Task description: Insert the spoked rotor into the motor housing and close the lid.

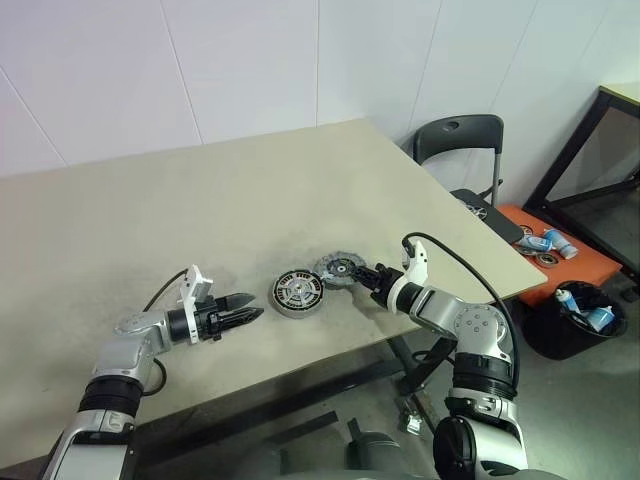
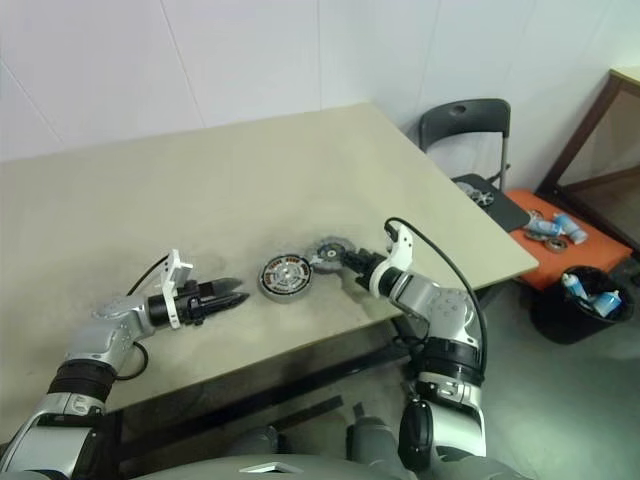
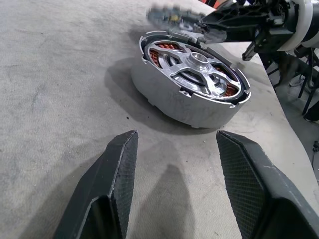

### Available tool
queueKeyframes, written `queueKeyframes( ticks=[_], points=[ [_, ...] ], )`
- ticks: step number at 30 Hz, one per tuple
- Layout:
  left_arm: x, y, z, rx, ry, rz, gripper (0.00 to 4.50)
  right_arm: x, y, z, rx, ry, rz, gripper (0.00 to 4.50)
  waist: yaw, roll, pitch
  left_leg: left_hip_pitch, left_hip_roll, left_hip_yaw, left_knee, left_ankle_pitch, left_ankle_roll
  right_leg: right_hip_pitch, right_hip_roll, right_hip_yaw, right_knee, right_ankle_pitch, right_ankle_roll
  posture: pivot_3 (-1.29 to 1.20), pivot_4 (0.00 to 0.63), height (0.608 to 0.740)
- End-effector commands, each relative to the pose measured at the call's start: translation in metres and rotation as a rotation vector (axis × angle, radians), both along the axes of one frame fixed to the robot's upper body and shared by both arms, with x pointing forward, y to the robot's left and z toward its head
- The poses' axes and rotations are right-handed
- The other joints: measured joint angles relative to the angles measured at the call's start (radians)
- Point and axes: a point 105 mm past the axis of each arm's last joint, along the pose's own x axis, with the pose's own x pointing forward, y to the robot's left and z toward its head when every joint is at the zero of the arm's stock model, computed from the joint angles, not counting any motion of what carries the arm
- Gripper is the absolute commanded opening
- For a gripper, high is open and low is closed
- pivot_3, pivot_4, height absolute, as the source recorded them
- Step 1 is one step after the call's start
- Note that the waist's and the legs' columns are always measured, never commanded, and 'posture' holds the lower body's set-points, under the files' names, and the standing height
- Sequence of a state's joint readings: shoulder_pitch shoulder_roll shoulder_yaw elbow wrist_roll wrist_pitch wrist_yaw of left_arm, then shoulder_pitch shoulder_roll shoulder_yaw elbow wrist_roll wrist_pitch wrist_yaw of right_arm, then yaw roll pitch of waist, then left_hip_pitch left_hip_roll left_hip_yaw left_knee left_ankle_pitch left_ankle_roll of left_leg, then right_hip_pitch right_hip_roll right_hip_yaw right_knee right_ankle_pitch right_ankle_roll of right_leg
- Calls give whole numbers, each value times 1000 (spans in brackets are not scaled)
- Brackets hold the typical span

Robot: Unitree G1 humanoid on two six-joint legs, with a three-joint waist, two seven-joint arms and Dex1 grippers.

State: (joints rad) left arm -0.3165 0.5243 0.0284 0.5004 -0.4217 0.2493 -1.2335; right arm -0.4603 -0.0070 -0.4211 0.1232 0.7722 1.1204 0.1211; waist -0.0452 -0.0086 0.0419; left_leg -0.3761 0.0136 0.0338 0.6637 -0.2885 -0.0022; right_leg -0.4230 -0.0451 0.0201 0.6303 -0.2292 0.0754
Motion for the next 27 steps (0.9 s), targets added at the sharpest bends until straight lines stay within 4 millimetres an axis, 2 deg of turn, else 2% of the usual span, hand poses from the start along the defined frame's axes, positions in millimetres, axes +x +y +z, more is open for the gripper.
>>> queueKeyframes(
  ticks=[1, 6, 8, 14, 15, 18, 20, 23, 27],
  points=[
    [11, -10, 34, -6, -87, -26, 2663, 2, 7, 15, -30, -80, 20, 20, 0, -1, -1, 0, 0, 0, 0, 0, 0, 0, 0, 0, 0, 0, 0, 0, 0, 740],
    [13, -22, 55, -8, -96, -31, 2663, 0, 15, 17, -68, -106, 76, 20, -2, -1, -1, 0, 0, 0, 0, 0, 0, 0, 0, 0, 0, 0, 0, 0, 0, 740],
    [19, -26, 62, -8, -96, -27, 2663, -5, 23, 19, -154, -157, 158, 20, -2, -1, -1, 0, 0, 0, 0, 0, 0, 0, 0, 0, 0, 0, 0, 0, 0, 740],
    [25, -29, 68, -6, -87, -20, 2663, -11, 40, 38, -453, -414, 347, 20, -13, -1, -1, 1, 0, 0, 0, 0, 0, 0, 1, 0, 0, 0, 0, 0, 0, 740],
    [25, -30, 69, -6, -88, -20, 2663, -12, 44, 41, -544, -486, 395, 20, -15, -1, -1, 0, 0, 0, 0, 0, 0, 0, 1, 0, 0, 0, 1, 0, 0, 740],
    [21, -28, 69, -6, -91, -23, 2663, -15, 54, 50, -713, -655, 496, 20, -20, -2, -1, 0, 0, 0, 0, 0, 0, 0, 1, 0, 0, -1, 1, 0, 0, 740],
    [18, -28, 67, -3, -95, -26, 2663, -10, 54, 58, -821, -750, 518, 20, -22, -2, -1, 0, 0, 0, 0, 0, 0, 0, 1, 0, 0, -1, 1, 0, 0, 740],
    [21, -25, 68, 3, -115, 0, 2663, -7, 57, 66, -921, -854, 558, 20, -21, -3, 0, 0, -1, 0, 0, 0, 0, 0, 1, 0, 0, -1, 1, 0, 0, 740],
    [23, -20, 87, 13, -169, 44, 2663, -11, 64, 74, -1021, -963, 633, 20, -18, -4, 0, 0, -1, 0, 0, 0, 0, 0, 0, 0, 0, -1, 1, 0, 0, 740]
  ],
)
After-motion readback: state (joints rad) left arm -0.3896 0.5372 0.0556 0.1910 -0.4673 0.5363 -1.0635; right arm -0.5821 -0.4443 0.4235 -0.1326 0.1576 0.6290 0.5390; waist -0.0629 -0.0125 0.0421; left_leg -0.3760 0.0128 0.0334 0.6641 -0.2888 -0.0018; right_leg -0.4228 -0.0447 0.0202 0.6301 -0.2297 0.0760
